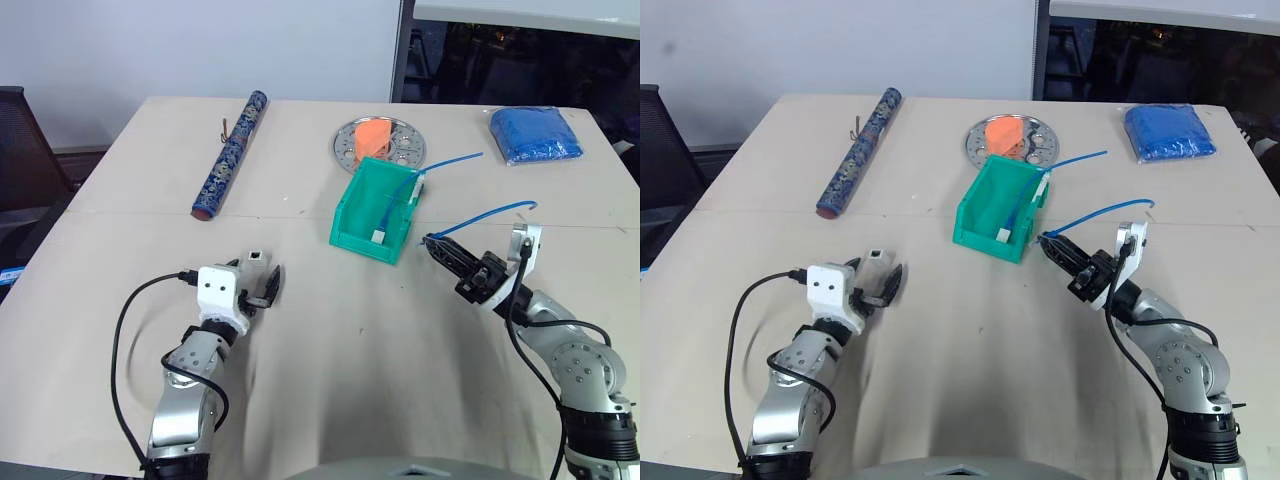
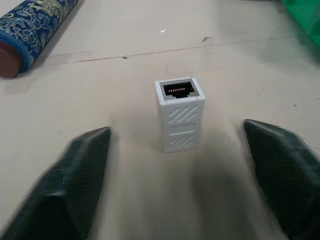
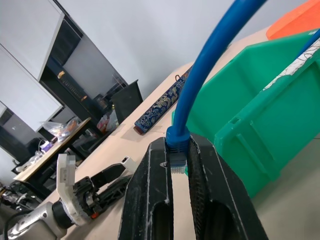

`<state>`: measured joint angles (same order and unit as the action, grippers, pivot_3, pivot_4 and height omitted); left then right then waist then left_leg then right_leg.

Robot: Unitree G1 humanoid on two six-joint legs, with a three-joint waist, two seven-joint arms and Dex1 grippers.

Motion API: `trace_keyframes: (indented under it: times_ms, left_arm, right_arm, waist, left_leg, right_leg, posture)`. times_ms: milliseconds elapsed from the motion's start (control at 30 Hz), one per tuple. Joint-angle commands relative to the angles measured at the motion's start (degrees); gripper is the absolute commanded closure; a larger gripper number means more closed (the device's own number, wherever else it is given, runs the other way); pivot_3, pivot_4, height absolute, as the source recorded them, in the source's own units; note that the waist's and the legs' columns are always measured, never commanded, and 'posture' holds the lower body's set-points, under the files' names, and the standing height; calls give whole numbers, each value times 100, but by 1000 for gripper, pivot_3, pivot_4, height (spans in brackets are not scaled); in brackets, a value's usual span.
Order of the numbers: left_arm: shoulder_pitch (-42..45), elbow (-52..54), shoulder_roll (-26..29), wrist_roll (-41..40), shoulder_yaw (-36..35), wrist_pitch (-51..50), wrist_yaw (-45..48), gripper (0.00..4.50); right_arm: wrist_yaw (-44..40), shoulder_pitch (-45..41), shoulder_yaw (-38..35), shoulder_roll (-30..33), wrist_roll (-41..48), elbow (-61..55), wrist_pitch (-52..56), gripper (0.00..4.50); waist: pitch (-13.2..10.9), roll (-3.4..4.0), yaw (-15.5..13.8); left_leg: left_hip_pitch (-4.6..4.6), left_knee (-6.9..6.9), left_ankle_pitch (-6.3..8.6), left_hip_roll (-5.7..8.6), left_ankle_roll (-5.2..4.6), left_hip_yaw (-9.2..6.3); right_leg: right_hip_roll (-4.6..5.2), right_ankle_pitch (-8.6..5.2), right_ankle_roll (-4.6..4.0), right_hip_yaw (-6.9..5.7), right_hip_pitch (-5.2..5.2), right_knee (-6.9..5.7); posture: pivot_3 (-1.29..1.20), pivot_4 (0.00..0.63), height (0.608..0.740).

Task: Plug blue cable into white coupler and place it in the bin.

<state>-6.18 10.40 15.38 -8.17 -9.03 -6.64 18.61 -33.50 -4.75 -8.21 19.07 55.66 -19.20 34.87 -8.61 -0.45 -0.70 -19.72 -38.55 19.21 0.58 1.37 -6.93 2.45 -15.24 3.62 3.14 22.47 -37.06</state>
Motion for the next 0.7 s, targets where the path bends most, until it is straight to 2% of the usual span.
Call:
trace_keyframes:
  times_ms: [33, 133, 167, 333, 433, 533, 700]
  left_arm:
    - [112, -397, 73, 32, -79, 90, -36, 2374]
    - [224, -576, 76, -28, -129, 156, -38, 3865]
    - [258, -637, 87, -33, -134, 184, -29, 4099]
    - [451, -997, 194, -115, -102, 371, 190, 4098]
    - [586, -1122, 335, -258, 62, 473, 675, 4098]
    - [754, -1022, 632, -635, 382, 572, 1765, 4098]
    - [1305, -1020, 1356, -996, 1172, 768, 3952, 4098]
  right_arm:
    - [-74, 44, -2, -30, -43, -262, -128, 4500]
    - [-70, 83, 9, -56, -86, -293, -143, 4500]
    - [-66, 85, 14, -65, -98, -299, -145, 4500]
    - [-43, 62, 17, -99, -137, -311, -158, 4500]
    - [-50, 25, 6, -83, -163, -311, -158, 4500]
    - [-290, -77, 138, 114, -362, -388, -209, 4500]
    - [-1051, -491, 804, 558, -1325, -382, -768, 4500]
  waist:
    - [3, 5, -1]
    - [7, 10, 3]
    - [8, 12, 9]
    - [9, 14, 15]
    - [9, 13, 13]
    - [7, 14, 15]
    - [-3, 0, 75]
  left_leg:
    - [1, 1, -1, 0, -8, -5]
    - [2, 3, -18, 1, -9, -17]
    - [3, 4, -26, 1, -11, -18]
    - [6, 9, -65, 1, -14, -17]
    - [7, 13, -88, 1, -8, -18]
    - [5, 13, -99, 2, -10, -19]
    - [-8, 16, -99, 7, -11, -15]
  right_leg:
    - [0, 3, -1, -5, -3, 0]
    - [-2, 9, -8, -15, -6, -1]
    - [-3, 16, -9, -16, -6, -2]
    - [-8, 51, -12, -14, -8, -2]
    - [-9, 65, -9, -15, -9, -1]
    - [-11, 75, -6, -14, -9, 1]
    - [-10, 78, -5, -11, -4, 21]
  posture:
    - [0, 150, 740]
    - [0, 150, 740]
    - [0, 150, 740]
    - [0, 150, 740]
    - [0, 150, 740]
    - [0, 150, 740]
    - [0, 150, 740]
